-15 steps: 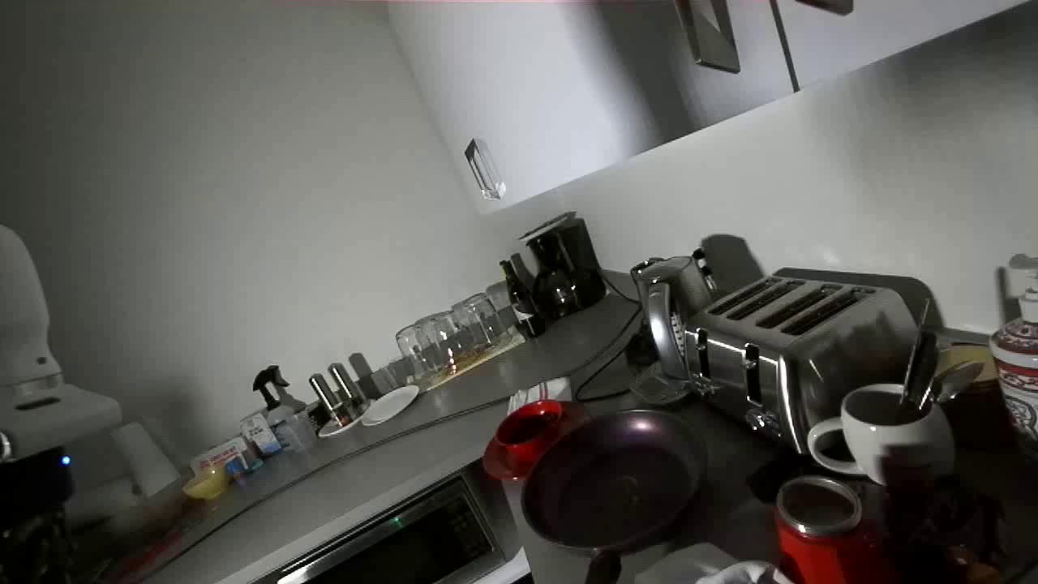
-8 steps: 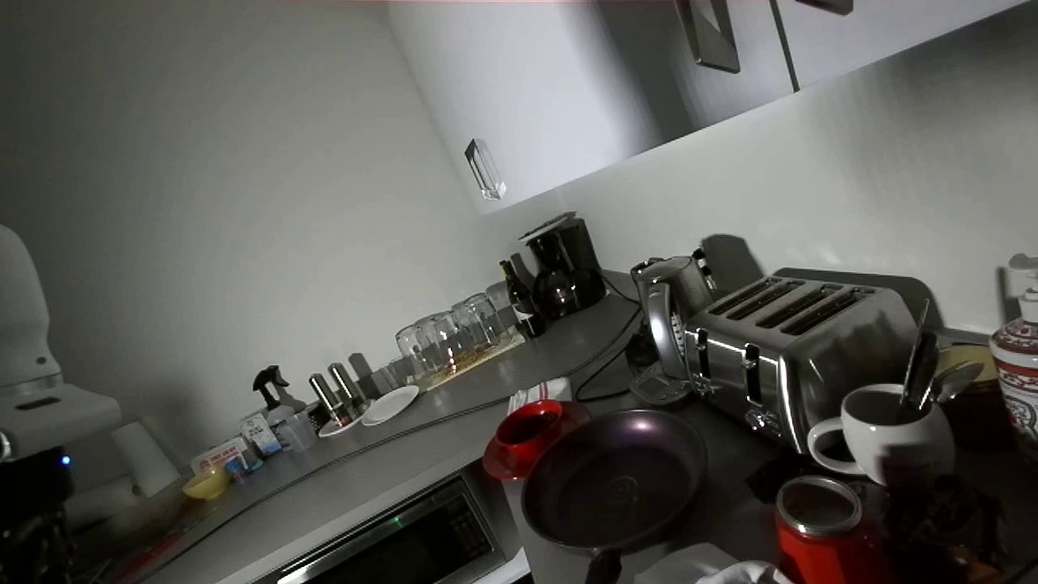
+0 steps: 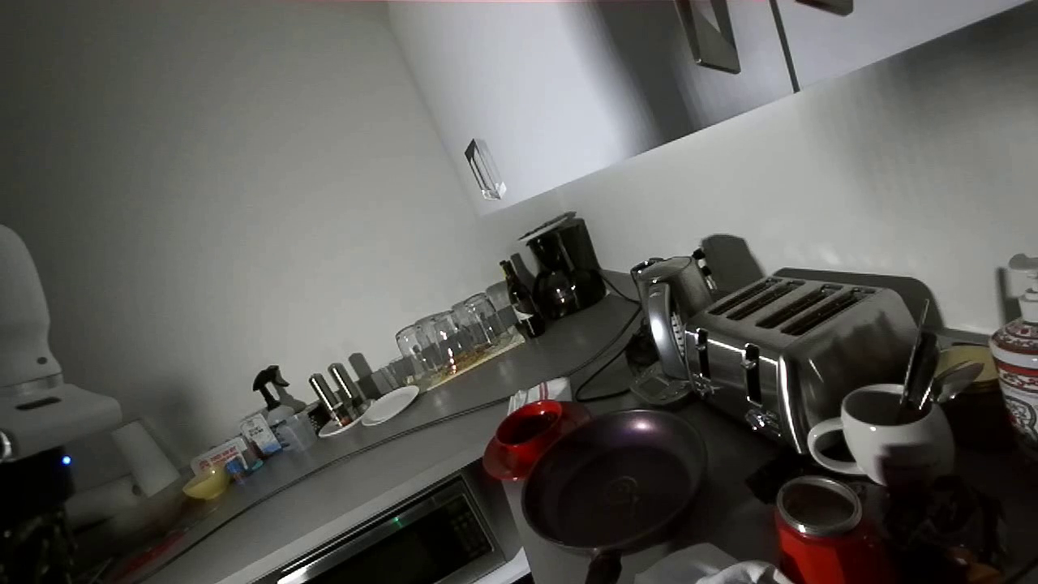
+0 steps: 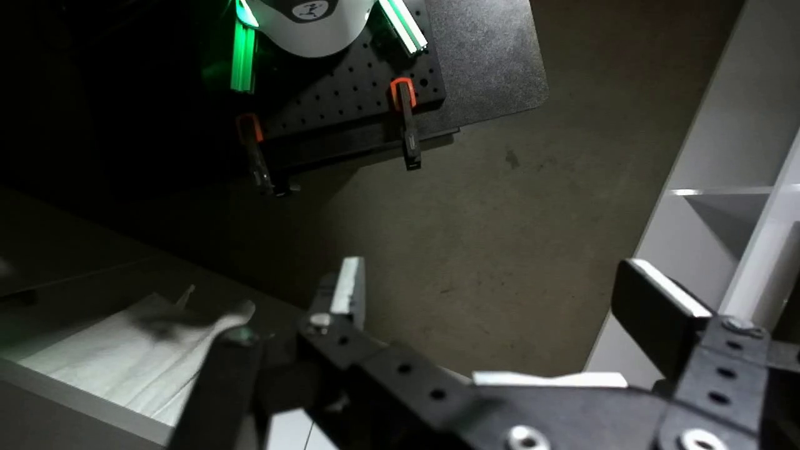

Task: Open the topmost drawer

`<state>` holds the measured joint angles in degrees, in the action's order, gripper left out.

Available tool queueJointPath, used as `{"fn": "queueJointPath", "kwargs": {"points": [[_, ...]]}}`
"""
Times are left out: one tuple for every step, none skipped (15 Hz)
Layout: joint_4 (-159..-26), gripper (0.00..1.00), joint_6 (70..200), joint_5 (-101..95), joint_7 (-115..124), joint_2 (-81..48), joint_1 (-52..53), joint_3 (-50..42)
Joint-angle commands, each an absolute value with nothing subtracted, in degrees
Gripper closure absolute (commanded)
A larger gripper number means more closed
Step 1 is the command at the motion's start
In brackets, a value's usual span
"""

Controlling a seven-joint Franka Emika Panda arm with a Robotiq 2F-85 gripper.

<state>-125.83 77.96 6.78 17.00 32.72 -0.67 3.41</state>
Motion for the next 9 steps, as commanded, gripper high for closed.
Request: {"fn": "queueJointPath", "kwargs": {"points": [[-125.98, 0.0, 79.92, 5.55, 16.11, 31.02, -1.43, 4.18], [-126.36, 0.0, 81.49, 4.17, 15.5, 30.53, -1.35, 4.54], [-126.9, 0.0, 83.68, 3.0, 14.77, 29.09, -1.18, 4.79], [-127.09, 0.0, 84.69, 2.83, 14.61, 27.93, -0.96, 4.77], [-127.86, 0.0, 87.29, 1.55, 14.1, 26.78, -0.78, 5.14], [-128.29, 0.0, 89.17, 0.67, 13.56, 25.17, -0.52, 5.39], [-128.81, 0.0, 91.3, -0.88, 13.21, 23.34, -0.26, 5.95], [-129.38, 0.0, 93.59, -1.81, 13.19, 22.09, -0.08, 6.22], [-130.19, 0.0, 96.7, -4.24, 13.39, 20.35, 0.13, 7.04]]}}
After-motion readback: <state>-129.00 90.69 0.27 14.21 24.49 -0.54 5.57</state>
